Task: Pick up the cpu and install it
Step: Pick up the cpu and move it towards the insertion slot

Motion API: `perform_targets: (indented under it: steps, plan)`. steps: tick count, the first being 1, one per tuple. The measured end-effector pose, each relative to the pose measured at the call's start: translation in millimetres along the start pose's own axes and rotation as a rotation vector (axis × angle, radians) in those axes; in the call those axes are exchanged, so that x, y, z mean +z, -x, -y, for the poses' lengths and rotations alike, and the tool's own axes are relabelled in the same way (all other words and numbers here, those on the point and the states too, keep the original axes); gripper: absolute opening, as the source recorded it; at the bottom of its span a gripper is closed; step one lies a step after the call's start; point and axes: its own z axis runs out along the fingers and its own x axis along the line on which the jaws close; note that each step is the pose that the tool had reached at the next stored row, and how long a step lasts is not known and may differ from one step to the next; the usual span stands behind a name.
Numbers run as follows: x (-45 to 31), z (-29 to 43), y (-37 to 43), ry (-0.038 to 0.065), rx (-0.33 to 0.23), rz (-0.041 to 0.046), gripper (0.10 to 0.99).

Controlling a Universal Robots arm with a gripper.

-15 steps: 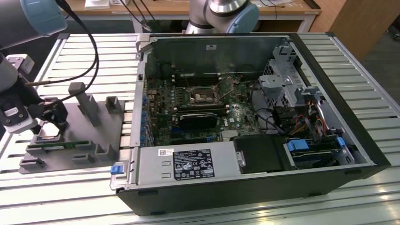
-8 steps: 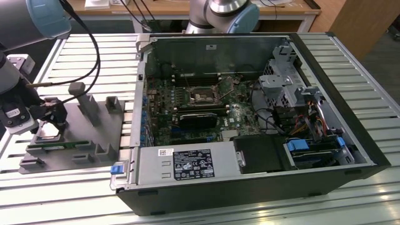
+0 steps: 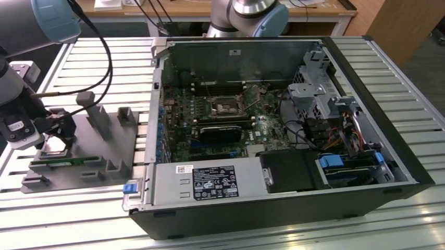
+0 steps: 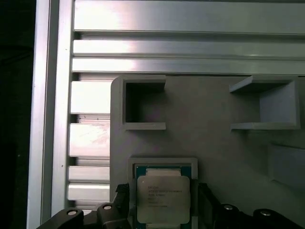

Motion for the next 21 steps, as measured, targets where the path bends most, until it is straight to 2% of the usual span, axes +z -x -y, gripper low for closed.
perform_targets:
  steps: [3,7,9,10,14,15,21]
  plan:
    - [-0.1,0.1,-0.1,-0.006,0.0,0.003,0.682]
    - [0.0,0.0,0.1,-0.007,-0.001,0.009,0.682]
    - [0.0,0.0,0.0,-0.007,0.0,0.0091,0.667]
    - [0.0,0.0,0.0,-0.008,-0.001,0.0091,0.596]
    - [-0.1,0.0,0.0,-0.008,-0.001,0.0091,0.58]
    - [-0.2,0.0,0.0,-0.008,0.0,0.0092,0.537]
    - [-3.1,-0.1,-0.1,-0.008,0.0,0.0091,0.537]
